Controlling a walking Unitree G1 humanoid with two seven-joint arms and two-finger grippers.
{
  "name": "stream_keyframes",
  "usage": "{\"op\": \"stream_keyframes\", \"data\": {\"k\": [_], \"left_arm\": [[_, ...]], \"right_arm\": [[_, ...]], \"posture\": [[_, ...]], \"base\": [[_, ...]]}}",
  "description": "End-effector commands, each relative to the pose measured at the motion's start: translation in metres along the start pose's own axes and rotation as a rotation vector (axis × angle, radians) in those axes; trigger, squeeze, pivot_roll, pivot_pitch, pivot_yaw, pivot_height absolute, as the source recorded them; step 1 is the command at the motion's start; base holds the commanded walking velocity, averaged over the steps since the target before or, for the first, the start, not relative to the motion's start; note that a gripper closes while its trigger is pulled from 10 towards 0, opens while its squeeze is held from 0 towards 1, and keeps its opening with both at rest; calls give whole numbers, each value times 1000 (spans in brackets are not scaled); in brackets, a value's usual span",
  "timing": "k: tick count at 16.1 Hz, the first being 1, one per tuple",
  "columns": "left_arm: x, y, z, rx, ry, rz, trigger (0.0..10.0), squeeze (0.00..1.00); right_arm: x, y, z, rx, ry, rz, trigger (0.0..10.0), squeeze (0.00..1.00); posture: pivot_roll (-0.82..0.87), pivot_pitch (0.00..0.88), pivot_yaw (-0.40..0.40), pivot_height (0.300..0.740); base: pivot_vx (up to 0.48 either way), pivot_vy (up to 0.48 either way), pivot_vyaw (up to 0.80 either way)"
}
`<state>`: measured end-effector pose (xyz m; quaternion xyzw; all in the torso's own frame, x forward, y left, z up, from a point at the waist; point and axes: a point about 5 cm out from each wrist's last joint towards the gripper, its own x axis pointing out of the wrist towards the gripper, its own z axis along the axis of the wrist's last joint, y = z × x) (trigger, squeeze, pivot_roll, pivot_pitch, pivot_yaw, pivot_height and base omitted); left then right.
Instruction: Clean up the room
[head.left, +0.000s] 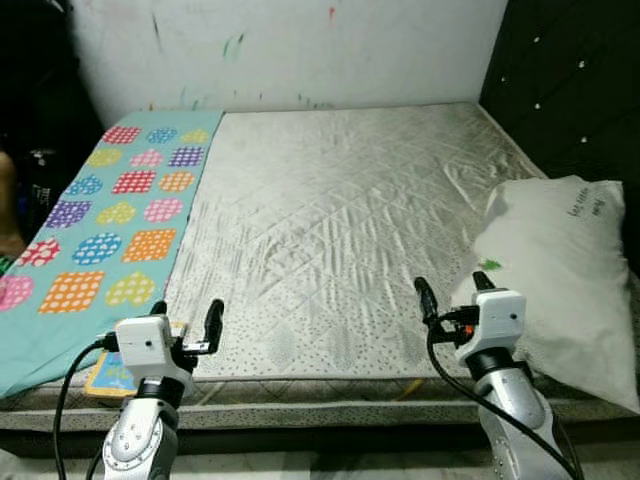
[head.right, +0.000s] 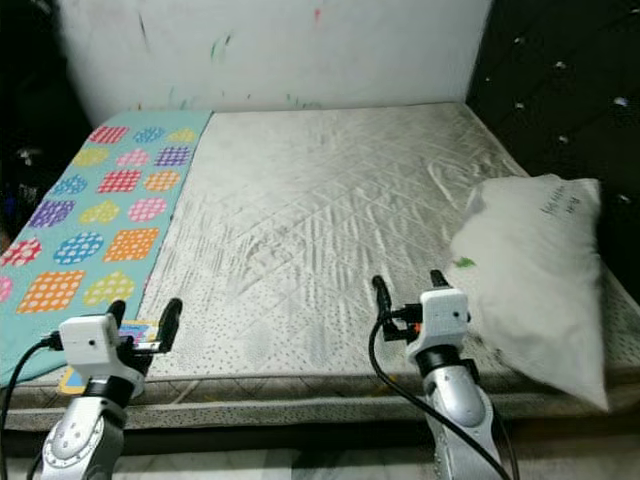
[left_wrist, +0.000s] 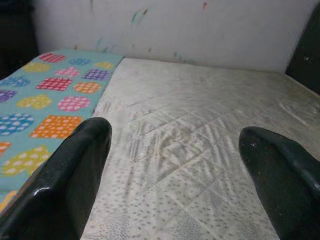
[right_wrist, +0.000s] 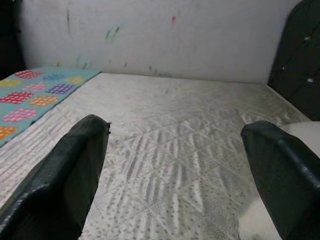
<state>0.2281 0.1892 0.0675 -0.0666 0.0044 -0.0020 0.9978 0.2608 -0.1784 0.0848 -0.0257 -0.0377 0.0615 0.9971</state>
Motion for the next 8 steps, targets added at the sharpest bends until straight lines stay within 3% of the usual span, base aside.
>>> {"op": "stream_keyframes", "data": {"k": [1, 3, 8], "left_arm": [[1, 2, 4, 8, -12, 4, 10000, 0], [1, 2, 3, 2, -9, 3, 10000, 0], [2, 2, 2, -6, 1, 17, 10000, 0]], "right_arm": [[3, 5, 3, 4, -16, 16, 10000, 0], [3, 5, 3, 2, -17, 16, 10000, 0], [3, 4, 2, -7, -12, 15, 10000, 0]], "posture": [[-146, 0, 53, 740], [-146, 0, 53, 740], [-150, 0, 52, 740]], "base": [[337, 0, 0], [326, 0, 0], [0, 0, 0]]}}
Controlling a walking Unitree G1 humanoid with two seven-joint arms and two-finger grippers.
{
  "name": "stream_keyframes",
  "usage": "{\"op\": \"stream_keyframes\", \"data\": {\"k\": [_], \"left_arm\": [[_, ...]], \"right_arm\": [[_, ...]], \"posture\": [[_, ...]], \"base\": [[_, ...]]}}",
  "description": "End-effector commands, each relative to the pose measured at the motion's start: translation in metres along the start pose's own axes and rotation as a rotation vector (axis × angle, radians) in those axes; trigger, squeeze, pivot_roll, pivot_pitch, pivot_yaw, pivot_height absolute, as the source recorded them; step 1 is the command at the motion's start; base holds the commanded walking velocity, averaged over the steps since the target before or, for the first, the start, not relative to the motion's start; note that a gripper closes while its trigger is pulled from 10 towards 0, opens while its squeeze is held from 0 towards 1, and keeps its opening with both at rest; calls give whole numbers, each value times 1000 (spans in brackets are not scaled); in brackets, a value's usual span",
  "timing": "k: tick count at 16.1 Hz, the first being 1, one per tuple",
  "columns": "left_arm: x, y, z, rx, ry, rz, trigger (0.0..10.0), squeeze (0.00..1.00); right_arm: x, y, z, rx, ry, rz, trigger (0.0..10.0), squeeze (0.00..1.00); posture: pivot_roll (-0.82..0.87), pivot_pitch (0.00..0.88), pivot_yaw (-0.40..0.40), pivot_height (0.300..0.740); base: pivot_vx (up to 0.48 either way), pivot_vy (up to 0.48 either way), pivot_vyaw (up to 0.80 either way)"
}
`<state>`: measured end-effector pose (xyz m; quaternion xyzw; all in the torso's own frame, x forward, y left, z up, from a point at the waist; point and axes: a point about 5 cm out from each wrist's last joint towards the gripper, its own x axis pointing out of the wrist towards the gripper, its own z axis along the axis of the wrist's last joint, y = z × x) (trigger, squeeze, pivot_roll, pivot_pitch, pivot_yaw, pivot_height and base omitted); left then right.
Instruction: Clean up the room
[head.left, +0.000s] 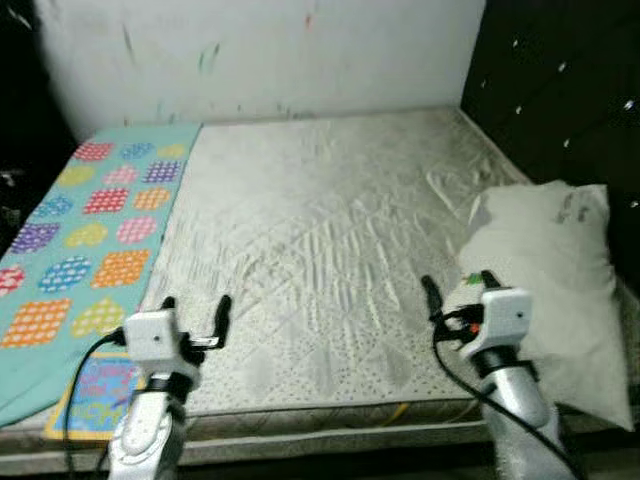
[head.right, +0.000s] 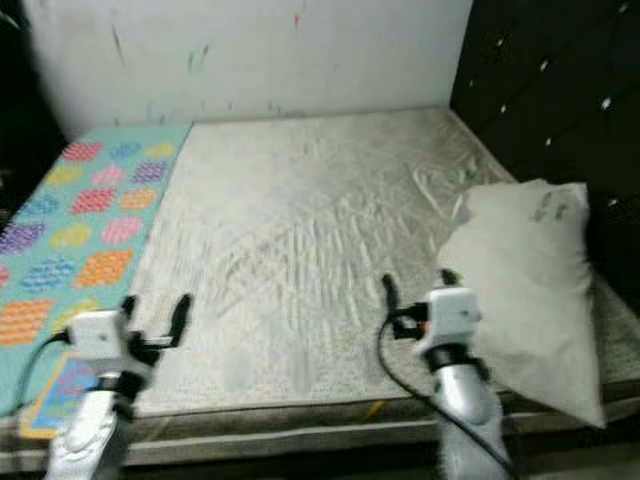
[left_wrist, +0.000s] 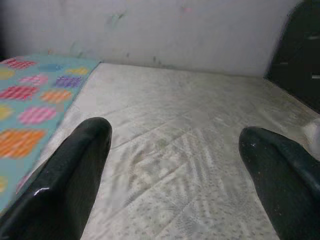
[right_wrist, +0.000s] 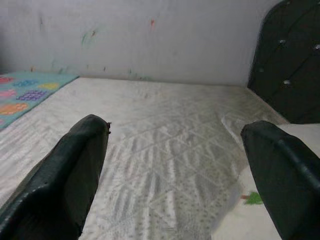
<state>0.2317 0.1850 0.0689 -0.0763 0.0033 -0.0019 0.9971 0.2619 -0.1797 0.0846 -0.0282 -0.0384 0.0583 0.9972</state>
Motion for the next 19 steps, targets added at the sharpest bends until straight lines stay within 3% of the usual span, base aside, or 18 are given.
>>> {"op": "stream_keyframes", "data": {"k": [1, 5, 19], "left_arm": [[-1, 7, 0, 20, 9, 39, 10000, 0], [1, 6, -1, 26, 23, 67, 10000, 0], [2, 2, -2, 18, 34, 62, 10000, 0]], "right_arm": [[2, 5, 3, -2, -10, 21, 10000, 0], [2, 4, 2, -2, -9, 20, 10000, 0], [4, 4, 2, -19, -3, 34, 10000, 0]], "posture": [[-150, 0, 52, 740], [-153, 0, 53, 740], [-158, 0, 47, 740]], "base": [[0, 0, 0], [0, 0, 0], [0, -344, 0]]}}
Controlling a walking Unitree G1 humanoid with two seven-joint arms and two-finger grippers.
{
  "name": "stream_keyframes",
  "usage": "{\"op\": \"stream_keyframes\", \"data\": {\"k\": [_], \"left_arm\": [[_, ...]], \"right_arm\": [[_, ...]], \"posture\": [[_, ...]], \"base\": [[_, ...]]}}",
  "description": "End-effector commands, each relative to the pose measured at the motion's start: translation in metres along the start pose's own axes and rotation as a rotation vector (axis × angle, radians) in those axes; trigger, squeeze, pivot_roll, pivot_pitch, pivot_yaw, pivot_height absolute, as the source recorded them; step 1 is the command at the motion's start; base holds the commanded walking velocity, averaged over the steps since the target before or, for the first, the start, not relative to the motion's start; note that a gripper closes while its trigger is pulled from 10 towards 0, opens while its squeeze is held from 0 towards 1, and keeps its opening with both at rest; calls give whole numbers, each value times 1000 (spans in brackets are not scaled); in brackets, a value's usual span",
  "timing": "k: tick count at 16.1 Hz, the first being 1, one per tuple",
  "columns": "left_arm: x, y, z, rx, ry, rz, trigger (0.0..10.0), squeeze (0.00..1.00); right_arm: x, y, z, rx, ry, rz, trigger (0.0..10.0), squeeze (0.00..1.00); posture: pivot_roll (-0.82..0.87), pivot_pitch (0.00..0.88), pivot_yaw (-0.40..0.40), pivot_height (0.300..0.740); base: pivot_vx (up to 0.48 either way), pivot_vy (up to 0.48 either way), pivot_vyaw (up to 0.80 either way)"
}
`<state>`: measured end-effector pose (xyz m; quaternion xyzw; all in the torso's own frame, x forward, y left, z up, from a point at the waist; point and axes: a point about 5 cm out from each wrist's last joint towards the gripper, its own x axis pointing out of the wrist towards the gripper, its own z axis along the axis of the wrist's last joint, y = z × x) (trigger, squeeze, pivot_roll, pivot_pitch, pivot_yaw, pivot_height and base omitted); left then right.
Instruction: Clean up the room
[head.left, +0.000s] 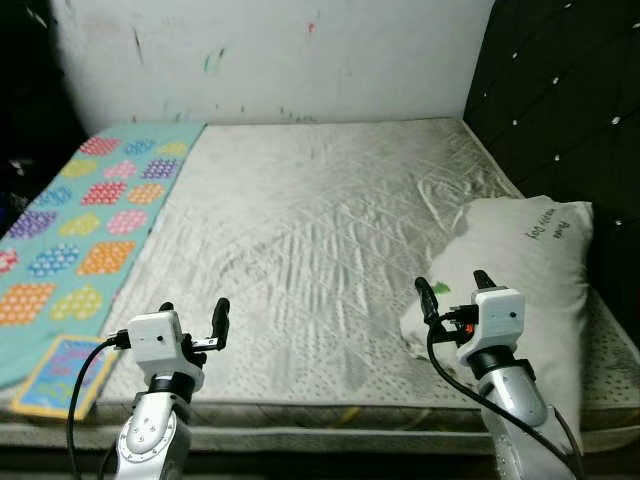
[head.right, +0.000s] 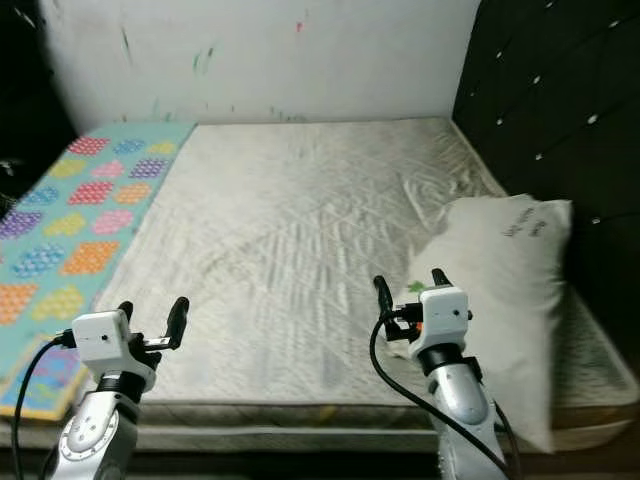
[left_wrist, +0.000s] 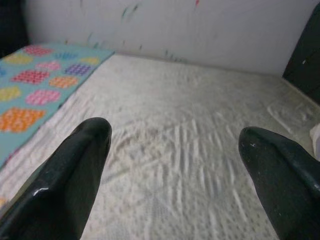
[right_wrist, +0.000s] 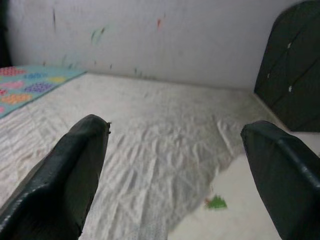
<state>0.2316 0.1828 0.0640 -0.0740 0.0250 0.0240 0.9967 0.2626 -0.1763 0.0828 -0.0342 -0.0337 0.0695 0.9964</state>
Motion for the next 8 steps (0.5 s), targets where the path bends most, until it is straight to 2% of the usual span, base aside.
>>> {"op": "stream_keyframes", "data": {"k": [1, 8], "left_arm": [[2, 3, 3, 13, -6, 7, 10000, 0], [2, 3, 2, 11, -3, 7, 10000, 0]], "right_arm": [[3, 1, 3, -9, -12, 11, 10000, 0], [3, 1, 3, -15, -10, 17, 10000, 0]], "posture": [[-158, 0, 47, 740], [-157, 0, 45, 740]], "base": [[0, -356, 0], [0, -368, 0]]}}
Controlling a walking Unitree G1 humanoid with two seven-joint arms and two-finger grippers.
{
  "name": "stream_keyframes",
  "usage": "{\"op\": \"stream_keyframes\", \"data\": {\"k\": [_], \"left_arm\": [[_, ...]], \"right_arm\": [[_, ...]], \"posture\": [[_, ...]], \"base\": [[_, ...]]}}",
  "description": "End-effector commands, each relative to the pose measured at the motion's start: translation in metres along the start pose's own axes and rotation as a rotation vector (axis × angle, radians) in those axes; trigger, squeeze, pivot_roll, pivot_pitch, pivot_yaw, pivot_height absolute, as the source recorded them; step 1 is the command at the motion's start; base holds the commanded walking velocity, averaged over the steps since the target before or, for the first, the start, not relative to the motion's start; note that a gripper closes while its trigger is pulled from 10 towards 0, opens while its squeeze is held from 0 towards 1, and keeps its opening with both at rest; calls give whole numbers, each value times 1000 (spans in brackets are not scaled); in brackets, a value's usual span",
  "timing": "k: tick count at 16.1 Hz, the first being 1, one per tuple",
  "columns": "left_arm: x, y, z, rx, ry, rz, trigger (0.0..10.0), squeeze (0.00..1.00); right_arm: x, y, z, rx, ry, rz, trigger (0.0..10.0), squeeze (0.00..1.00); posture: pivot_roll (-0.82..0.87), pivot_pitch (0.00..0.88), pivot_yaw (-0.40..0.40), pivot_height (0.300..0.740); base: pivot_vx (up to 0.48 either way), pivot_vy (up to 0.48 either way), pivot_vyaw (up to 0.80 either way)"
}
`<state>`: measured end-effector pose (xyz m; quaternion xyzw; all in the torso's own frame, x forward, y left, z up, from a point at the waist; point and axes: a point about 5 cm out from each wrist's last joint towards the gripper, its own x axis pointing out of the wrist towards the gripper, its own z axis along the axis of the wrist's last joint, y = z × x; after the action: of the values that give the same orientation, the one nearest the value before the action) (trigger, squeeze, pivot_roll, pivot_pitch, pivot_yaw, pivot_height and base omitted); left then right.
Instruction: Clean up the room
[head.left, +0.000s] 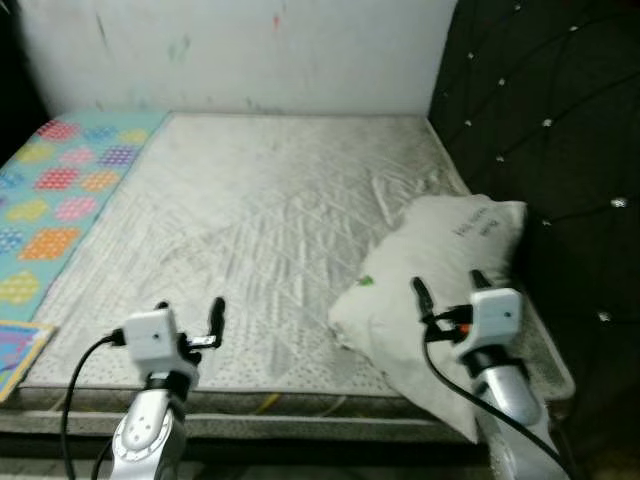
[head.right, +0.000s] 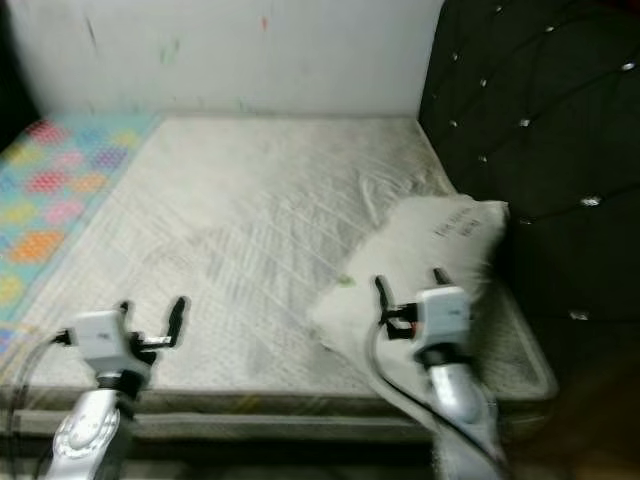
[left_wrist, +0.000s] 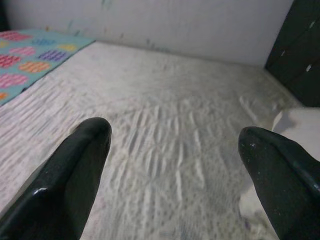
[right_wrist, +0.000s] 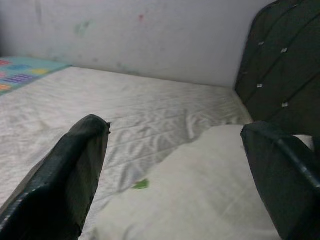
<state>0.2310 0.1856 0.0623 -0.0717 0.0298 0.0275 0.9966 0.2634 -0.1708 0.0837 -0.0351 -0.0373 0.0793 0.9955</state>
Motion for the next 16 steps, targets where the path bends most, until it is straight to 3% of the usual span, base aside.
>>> {"op": "stream_keyframes", "data": {"k": [1, 12, 16], "left_arm": [[2, -1, 4, 5, -13, 0, 10000, 0], [2, 1, 5, -12, -25, -12, 10000, 0], [2, -1, 6, -10, -32, -39, 10000, 0]], "right_arm": [[1, -4, 1, -14, -1, -1, 10000, 0], [2, -4, 0, -15, 4, 7, 10000, 0], [2, -3, -1, -11, 8, 5, 10000, 0]], "posture": [[-155, 0, 43, 740], [-152, 0, 40, 740], [-151, 0, 42, 740]], "base": [[0, -368, 0], [0, -32, 0], [0, 0, -667]]}}
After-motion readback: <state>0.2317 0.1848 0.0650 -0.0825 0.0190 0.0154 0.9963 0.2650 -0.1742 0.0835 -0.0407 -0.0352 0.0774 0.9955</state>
